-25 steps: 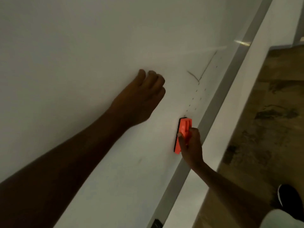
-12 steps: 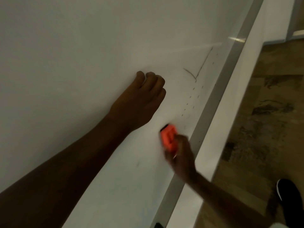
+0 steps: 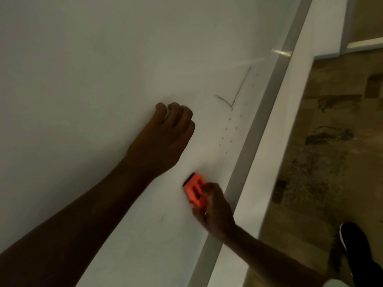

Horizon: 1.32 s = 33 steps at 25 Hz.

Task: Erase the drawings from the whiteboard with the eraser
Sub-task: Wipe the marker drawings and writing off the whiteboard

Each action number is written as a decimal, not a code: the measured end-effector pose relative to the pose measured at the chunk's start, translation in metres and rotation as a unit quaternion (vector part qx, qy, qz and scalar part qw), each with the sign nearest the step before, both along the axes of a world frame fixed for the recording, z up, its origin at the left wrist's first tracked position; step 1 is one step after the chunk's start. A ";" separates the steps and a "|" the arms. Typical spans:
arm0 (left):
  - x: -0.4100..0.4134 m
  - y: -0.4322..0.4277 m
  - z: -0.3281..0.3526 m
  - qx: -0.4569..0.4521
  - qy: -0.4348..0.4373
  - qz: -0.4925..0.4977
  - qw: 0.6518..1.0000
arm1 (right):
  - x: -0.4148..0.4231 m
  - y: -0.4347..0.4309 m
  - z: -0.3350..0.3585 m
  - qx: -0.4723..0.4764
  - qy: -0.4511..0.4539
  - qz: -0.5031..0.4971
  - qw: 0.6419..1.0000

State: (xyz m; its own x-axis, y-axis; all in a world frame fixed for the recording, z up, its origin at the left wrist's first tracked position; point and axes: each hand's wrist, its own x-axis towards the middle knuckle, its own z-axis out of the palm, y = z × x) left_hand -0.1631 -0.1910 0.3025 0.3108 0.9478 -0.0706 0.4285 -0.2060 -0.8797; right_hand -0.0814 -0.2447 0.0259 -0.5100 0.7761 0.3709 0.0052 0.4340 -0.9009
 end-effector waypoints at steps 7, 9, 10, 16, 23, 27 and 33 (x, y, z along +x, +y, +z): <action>-0.002 0.001 -0.009 0.019 -0.015 0.015 1.000 | -0.040 0.110 0.051 -0.357 0.050 -0.199 0.911; -0.002 0.003 -0.010 0.033 -0.041 0.023 0.998 | -0.043 0.110 0.084 -0.177 0.126 -0.162 0.963; -0.002 0.003 -0.011 0.038 -0.054 0.029 0.997 | -0.043 0.114 0.086 -0.113 0.130 -0.138 0.975; 0.000 0.040 0.018 0.073 -0.067 0.054 0.994 | -0.024 0.179 0.028 -0.463 -0.045 -0.205 0.861; -0.004 0.106 0.045 0.095 -0.064 0.075 0.991 | -0.055 0.201 0.132 -0.044 0.147 -0.171 0.973; -0.005 0.115 0.030 0.095 -0.053 0.078 0.991 | -0.038 0.247 0.060 -0.224 0.040 -0.205 0.952; -0.003 0.135 0.011 0.092 -0.052 0.100 0.989 | -0.044 0.278 0.068 -0.354 0.012 -0.247 0.902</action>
